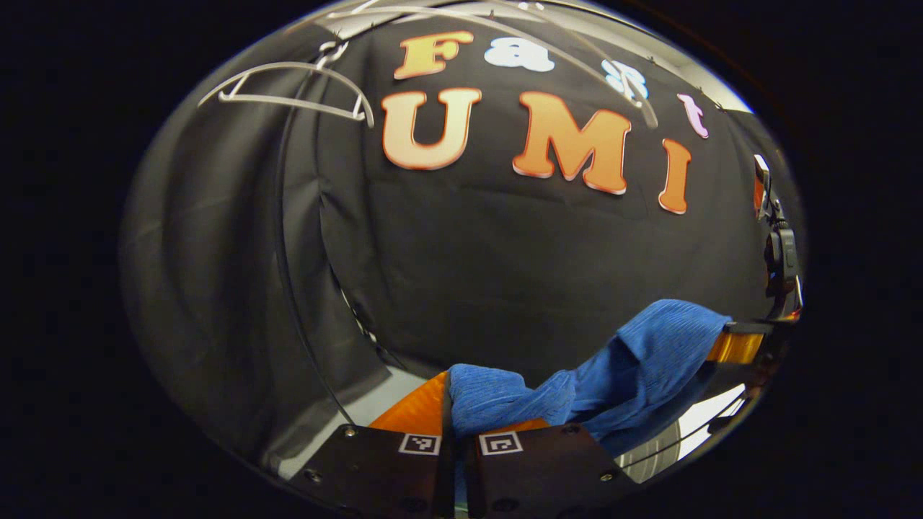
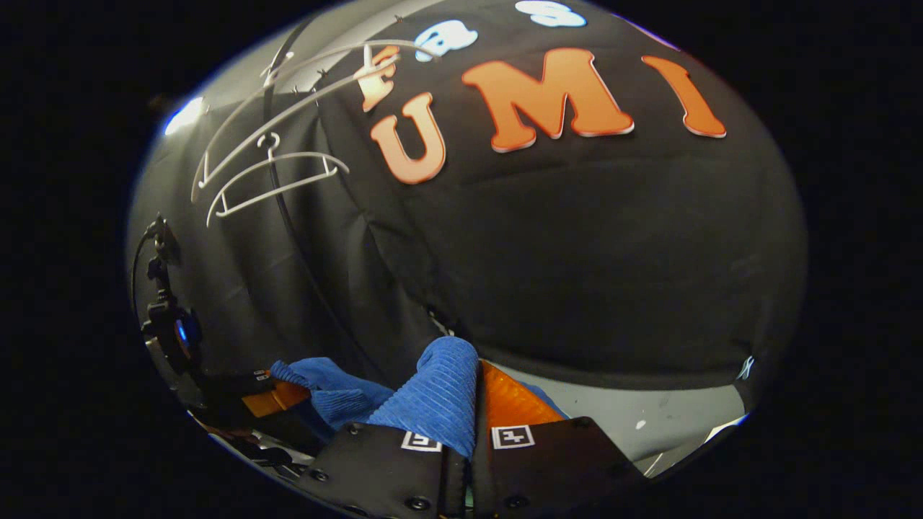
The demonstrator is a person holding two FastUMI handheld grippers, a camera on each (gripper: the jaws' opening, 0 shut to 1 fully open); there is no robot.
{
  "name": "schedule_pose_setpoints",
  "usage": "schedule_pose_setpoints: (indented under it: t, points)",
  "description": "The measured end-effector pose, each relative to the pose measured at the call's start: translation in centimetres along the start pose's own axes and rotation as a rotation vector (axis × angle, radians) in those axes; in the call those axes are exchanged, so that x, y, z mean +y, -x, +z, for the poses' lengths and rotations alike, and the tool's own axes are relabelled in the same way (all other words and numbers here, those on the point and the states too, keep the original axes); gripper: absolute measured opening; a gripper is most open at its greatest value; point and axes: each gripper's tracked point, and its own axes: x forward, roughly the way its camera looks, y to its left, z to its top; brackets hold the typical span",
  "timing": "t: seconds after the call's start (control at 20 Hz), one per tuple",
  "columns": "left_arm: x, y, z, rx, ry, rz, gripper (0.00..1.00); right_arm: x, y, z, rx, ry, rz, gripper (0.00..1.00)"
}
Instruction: Grasp the clothes on the hanger with both hands and then place them into the laundry hamper below.
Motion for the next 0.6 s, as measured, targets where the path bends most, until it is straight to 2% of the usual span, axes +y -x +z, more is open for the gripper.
schedule_pose_setpoints:
  t: [0.05, 0.25, 0.35, 0.5, 0.6]
  points:
    - [-0.1, -0.6, -2.2, 0.059, 0.030, -0.007, 0.06, 0.1, -0.5, -2.1, 0.053, -0.002, -0.003, 0.17]
    - [0.2, -1.6, -9.6, 0.303, 0.155, 0.048, 0.07, -1.3, -2.1, -9.7, 0.279, -0.033, -0.082, 0.18]
    - [-0.3, -2.1, -12.0, 0.352, 0.187, 0.066, 0.10, -0.8, -2.3, -12.2, 0.355, -0.073, -0.080, 0.17]
    - [-0.6, -2.5, -15.3, 0.426, 0.198, 0.048, 0.06, -1.5, -3.0, -14.9, 0.430, -0.094, -0.130, 0.18]
    - [-1.0, -1.8, -17.0, 0.455, 0.204, 0.053, 0.09, -1.5, -2.8, -15.8, 0.491, -0.097, -0.152, 0.17]
